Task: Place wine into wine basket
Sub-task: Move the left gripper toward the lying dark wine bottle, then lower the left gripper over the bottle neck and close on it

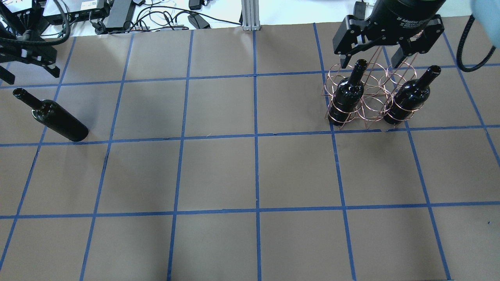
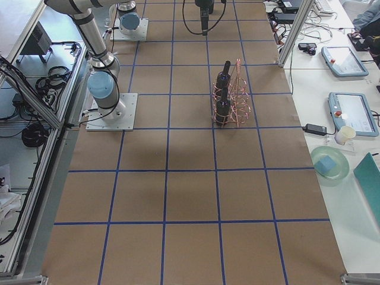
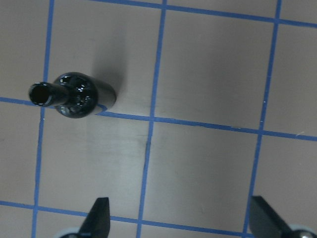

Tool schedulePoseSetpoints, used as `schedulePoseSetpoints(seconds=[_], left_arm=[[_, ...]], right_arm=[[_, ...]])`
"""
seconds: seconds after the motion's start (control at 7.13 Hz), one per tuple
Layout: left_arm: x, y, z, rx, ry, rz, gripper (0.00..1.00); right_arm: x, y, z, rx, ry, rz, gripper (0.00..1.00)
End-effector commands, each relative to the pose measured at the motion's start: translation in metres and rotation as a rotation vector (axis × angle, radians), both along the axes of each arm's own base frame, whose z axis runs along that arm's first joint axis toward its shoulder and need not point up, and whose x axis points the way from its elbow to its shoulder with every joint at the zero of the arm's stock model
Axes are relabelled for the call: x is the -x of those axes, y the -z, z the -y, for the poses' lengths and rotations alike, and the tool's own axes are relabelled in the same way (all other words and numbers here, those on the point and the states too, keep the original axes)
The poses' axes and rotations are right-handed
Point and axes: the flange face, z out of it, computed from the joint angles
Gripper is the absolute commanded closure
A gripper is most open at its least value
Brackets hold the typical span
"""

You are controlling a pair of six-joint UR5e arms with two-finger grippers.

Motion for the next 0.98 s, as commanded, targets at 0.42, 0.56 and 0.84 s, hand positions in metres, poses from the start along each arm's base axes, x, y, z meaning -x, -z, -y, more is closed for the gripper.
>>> schedulePoseSetpoints(seconds=[0.42, 0.56, 0.84], left_arm=[[-0.111, 0.066, 0.045, 0.012, 0.141, 0.015, 0.0], [-0.117, 0.083, 0.056, 0.013, 0.142, 0.011, 0.0], [-0.127, 0.116, 0.072, -0.011, 0.203, -0.008, 0.03]], right_arm=[[0.0, 0.0, 0.0, -0.001, 0.003, 0.0, 0.0], [0.0, 0.0, 0.0, 0.0, 0.004, 0.0, 0.0], [0.0, 0.0, 0.0, 0.0, 0.004, 0.002, 0.0]])
